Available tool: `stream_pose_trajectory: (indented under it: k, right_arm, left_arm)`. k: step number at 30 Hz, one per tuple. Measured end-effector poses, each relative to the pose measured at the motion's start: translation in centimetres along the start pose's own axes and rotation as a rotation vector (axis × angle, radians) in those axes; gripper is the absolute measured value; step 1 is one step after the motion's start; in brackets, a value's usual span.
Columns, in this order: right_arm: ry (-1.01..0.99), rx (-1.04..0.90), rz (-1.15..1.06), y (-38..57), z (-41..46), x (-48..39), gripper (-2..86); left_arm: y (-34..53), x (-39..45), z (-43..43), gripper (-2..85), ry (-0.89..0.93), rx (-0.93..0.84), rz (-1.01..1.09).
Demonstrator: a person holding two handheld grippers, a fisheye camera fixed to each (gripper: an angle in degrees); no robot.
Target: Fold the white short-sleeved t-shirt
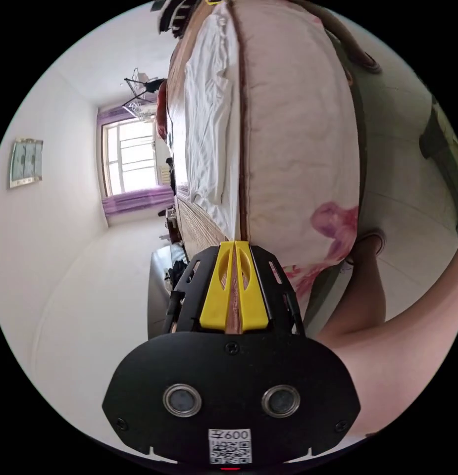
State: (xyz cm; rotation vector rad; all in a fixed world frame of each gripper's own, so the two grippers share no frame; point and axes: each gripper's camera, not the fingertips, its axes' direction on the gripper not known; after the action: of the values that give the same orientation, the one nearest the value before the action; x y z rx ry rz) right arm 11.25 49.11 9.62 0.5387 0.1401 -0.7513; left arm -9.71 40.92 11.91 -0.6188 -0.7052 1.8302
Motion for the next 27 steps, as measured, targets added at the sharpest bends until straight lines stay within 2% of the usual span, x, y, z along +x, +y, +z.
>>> stream_pose_trajectory:
  k: [1, 3, 5, 8, 12, 15, 18, 22, 27]
  right_arm:
    - [-0.064, 0.086, -0.069, -0.4, -1.9, -1.4, -0.8]
    - [-0.189, 0.133, -0.155, -1.4, -4.3, -3.8, -0.7]
    - [-0.397, 0.219, -0.208, -2.9, -7.8, -6.9, -0.5]
    - [-0.605, 0.301, -0.354, -5.1, -11.6, -12.3, 0.5]
    - [-0.661, 0.439, -0.556, -7.2, -14.6, -19.5, 8.5]
    - [-0.758, 0.377, -0.556, -10.1, -14.5, -24.2, 11.5]
    - [-0.729, 0.242, -0.539, -13.3, -13.6, -28.3, 13.1]
    - [-0.739, 0.271, -0.472, -16.2, -13.7, -30.2, 13.0]
    - [-0.714, 0.236, -0.600, -18.0, -14.6, -33.7, 14.2]
  left_arm:
    - [0.0, -0.4, 0.0, 1.2, 0.007, -0.003, -0.020]
    - [0.3, -1.8, 0.2, 1.2, 0.049, -0.005, -0.074]
    - [0.8, -2.6, 0.4, 1.3, 0.074, 0.006, -0.098]
    - [1.7, -2.8, 1.1, 1.3, 0.089, 0.013, -0.077]
    - [2.8, -2.9, 2.2, 1.2, 0.115, 0.017, -0.082]
    - [3.9, -3.1, 3.1, 1.1, 0.089, 0.035, -0.116]
    - [5.1, -3.5, 4.2, 1.0, 0.093, 0.053, -0.166]
    - [6.7, -4.0, 4.1, 1.0, 0.136, 0.042, -0.220]
    - [9.9, -5.3, 3.6, 1.0, 0.226, 0.123, -0.370]
